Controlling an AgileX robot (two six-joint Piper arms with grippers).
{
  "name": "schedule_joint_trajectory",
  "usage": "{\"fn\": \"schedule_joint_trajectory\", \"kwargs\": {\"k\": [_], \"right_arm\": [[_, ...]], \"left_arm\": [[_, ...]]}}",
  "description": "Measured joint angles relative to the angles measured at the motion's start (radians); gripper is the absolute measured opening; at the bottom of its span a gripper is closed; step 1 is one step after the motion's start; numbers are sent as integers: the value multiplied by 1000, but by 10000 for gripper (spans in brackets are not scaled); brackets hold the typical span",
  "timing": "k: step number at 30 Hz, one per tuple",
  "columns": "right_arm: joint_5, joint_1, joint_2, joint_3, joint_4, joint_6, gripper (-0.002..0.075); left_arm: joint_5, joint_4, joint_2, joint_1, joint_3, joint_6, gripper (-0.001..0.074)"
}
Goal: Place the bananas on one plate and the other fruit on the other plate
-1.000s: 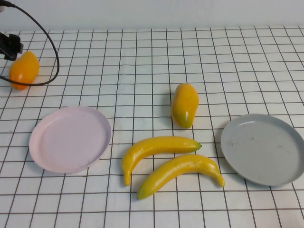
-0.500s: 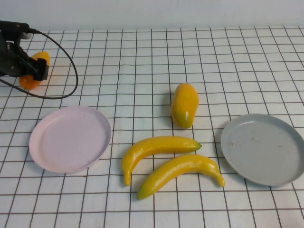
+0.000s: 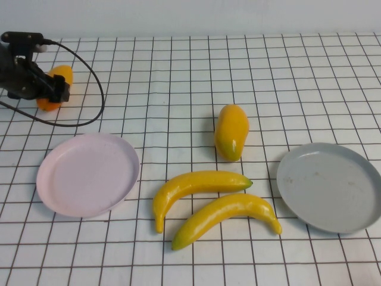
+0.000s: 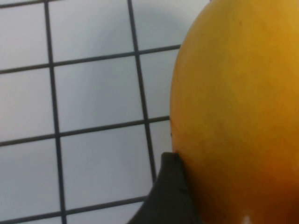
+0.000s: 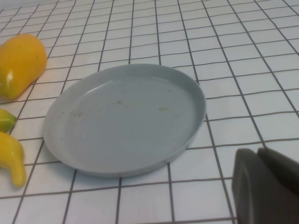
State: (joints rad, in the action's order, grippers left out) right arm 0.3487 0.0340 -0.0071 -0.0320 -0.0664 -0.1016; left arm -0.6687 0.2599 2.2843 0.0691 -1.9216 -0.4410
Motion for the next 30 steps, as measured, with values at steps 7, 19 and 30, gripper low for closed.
{"fn": "schedule_joint_trajectory", "kwargs": {"k": [7,19,30], "right_arm": [[0,0,0,0,0,0,-15],[0,0,0,0,0,0,-15],[0,0,0,0,0,0,-15]], "left_arm": [[-15,53,0,0,0,-31,525],[-505,59,-191,0,-118,0,525],[-401,-9,-500,-113,416,113,525]]}}
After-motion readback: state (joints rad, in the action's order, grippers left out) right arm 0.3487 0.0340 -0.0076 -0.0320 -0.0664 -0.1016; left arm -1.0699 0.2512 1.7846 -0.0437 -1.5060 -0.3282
